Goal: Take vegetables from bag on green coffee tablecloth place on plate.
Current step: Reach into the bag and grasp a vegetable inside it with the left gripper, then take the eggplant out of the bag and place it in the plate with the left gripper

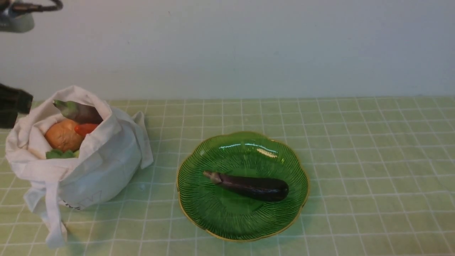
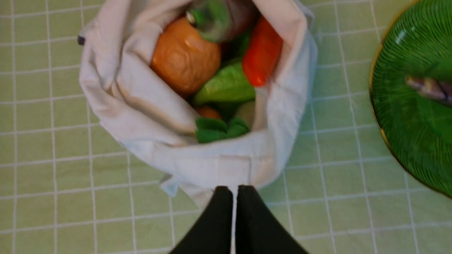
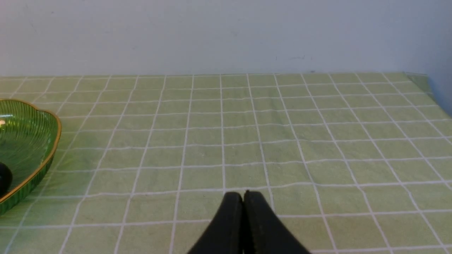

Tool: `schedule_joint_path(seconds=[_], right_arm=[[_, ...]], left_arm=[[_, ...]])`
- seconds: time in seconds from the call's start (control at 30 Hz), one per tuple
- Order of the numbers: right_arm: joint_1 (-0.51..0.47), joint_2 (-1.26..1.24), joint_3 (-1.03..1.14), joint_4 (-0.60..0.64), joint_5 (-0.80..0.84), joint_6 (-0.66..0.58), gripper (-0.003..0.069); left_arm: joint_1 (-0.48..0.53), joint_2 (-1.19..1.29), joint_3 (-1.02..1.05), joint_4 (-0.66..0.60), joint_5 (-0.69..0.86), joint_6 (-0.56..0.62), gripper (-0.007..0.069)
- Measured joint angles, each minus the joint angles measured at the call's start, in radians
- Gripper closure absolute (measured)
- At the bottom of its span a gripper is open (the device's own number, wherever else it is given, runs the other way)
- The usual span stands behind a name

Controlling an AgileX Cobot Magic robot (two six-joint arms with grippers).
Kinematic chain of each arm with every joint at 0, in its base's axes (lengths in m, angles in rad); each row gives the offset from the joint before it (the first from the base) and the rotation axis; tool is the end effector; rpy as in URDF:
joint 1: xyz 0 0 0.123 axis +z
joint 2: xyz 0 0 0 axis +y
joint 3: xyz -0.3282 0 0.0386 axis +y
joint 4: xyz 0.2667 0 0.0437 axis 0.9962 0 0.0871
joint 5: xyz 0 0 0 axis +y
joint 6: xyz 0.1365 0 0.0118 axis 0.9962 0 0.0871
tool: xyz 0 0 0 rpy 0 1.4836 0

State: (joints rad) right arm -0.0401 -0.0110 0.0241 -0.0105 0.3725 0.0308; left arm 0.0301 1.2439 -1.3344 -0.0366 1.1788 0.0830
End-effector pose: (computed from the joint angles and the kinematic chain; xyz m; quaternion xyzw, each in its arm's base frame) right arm 0.0695 -0.0033 0.1578 0.0257 0.8039 -0.0072 0.5941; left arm 0.2666 0.0034 0.3985 0.0234 0.9593 -0.0023 0.2815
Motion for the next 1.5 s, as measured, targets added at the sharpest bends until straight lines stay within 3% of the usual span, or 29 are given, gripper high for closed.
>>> schedule_joint_path(seconds=[0.23,0.33,0.43,0.7,0.83,1.0,1.1,1.23,1.5], right_arm=[[0.000,0.000,0.000,0.000,0.000,0.000,0.0675],[0.000,0.000,0.000,0.000,0.000,0.000,0.0675],[0.000,0.000,0.000,0.000,0.000,0.000,0.0675],[0.000,0.000,0.000,0.000,0.000,0.000,0.0675],[0.000,0.000,0.000,0.000,0.000,0.000,0.0675],[0.000,0.000,0.000,0.000,0.000,0.000,0.0675],[0.000,0.000,0.000,0.000,0.000,0.000,0.0675],[0.000,0.000,0.000,0.000,0.000,0.000,0.0675],[0.000,0.000,0.000,0.000,0.000,0.000,0.0675]], left_arm=[[0.015,0.197,-0.129,0.014,-0.070,0.017,0.0615],[0.015,0.235,-0.143,0.010,-0.114,0.021,0.0573],[0.015,0.266,-0.143,0.010,-0.166,0.022,0.0498],[0.015,0.387,-0.143,-0.054,-0.212,0.024,0.0123],[0.015,0.434,-0.143,-0.057,-0.210,0.024,0.0069],[0.015,0.471,-0.143,-0.057,-0.163,0.024,0.0104],[0.015,0.476,-0.143,-0.051,-0.131,0.024,0.0208],[0.015,0.476,-0.143,-0.020,-0.114,0.025,0.0431],[0.014,0.383,-0.163,0.019,-0.114,0.025,0.0437]])
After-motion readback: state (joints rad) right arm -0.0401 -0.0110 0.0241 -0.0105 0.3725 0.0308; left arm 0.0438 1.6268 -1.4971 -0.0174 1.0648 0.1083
